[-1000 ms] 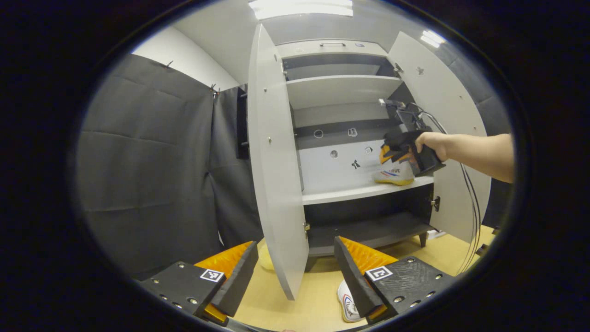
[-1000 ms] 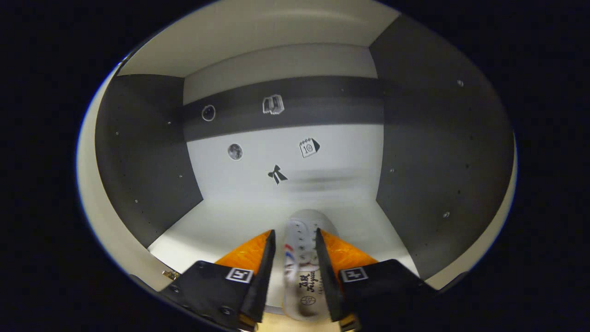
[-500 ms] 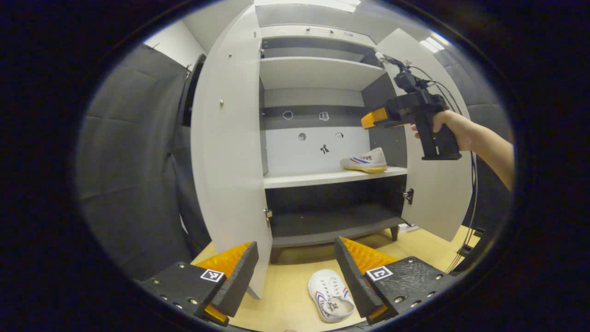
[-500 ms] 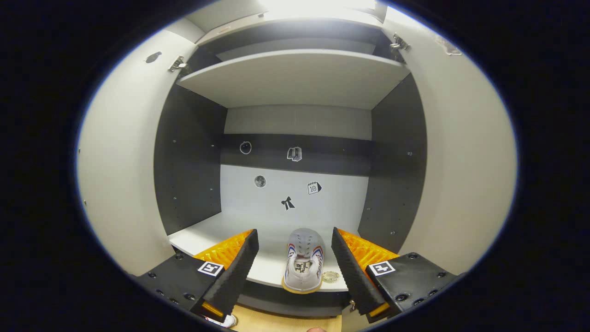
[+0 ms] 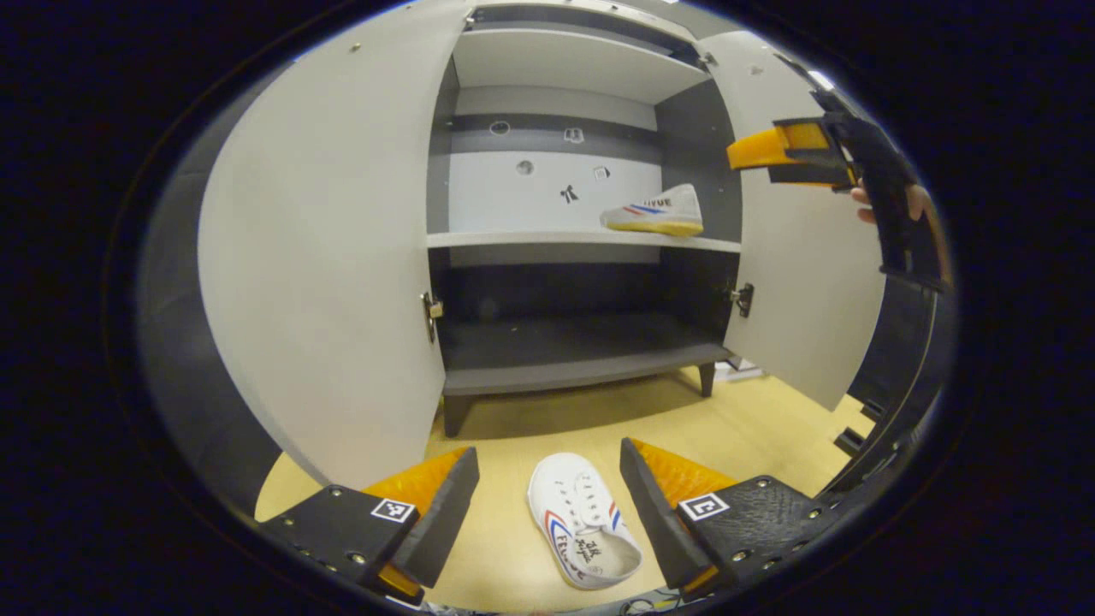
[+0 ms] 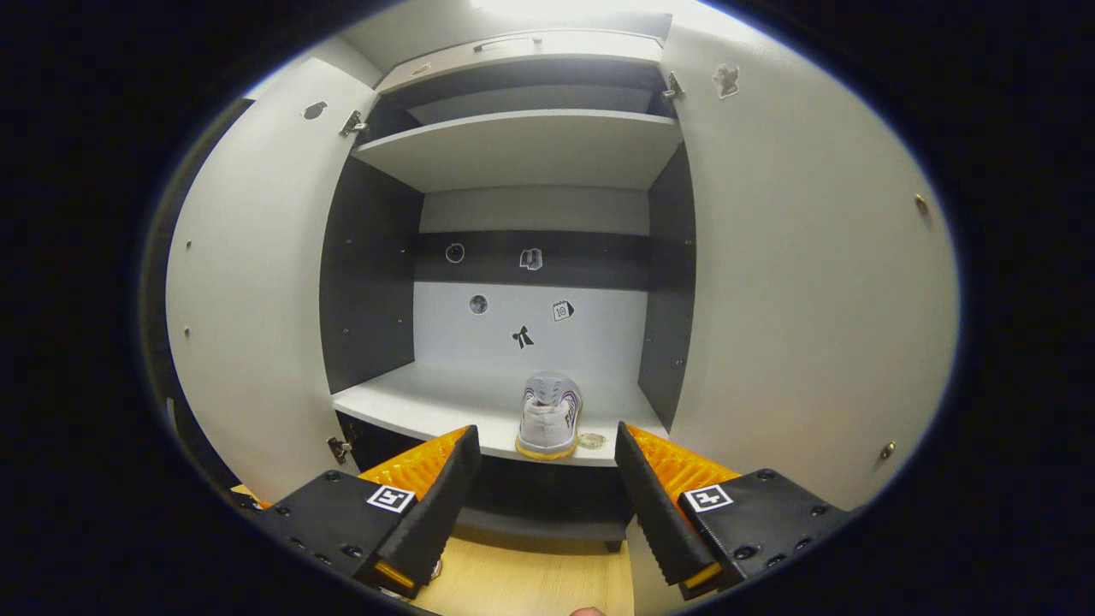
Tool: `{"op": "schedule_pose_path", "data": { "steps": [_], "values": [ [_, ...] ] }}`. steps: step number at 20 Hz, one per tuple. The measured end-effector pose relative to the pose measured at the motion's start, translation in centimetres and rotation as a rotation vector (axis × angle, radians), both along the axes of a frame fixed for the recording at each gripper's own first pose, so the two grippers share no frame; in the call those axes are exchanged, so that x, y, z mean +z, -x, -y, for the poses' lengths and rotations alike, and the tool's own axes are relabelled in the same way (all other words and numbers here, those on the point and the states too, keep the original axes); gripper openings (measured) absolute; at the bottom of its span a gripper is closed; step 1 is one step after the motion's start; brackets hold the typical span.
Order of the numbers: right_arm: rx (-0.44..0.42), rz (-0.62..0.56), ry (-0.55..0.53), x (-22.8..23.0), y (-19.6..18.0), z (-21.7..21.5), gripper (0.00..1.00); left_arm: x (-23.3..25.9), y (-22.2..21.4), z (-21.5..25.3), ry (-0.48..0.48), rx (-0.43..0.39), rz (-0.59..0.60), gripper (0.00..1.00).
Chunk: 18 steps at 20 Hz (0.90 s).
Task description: Grab one shoe with the right hand and put it into the shoe cabinet, grab the other shoe with the left hand and put it into the shoe cabinet; then close the right door with the right hand and the left door with the left hand.
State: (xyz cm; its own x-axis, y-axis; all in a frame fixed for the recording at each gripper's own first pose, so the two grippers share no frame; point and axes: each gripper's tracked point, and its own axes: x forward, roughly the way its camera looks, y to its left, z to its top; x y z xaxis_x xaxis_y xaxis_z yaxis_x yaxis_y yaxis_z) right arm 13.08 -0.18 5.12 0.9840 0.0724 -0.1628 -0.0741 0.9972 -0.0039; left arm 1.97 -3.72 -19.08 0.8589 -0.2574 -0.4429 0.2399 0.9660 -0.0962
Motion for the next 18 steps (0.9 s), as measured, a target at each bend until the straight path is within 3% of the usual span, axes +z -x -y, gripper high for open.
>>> {"op": "schedule_pose_path", "data": {
  "steps": [4, 9, 18],
  "values": [
    [-0.008, -0.002, 0.017, -0.9, 2.4, -0.1, 0.98, -4.8, 0.6, 0.5, -0.014, -0.021, -0.105, 0.95],
    [-0.027, -0.090, -0.003, -4.3, 3.9, 0.4, 0.98, -9.8, 0.8, 0.4, -0.070, -0.018, -0.218, 0.96],
    [-0.043, -0.126, -0.015, -5.2, 4.6, 0.9, 0.98, -15.0, 1.3, 0.1, -0.094, 0.006, -0.373, 0.96]
  ]
}}
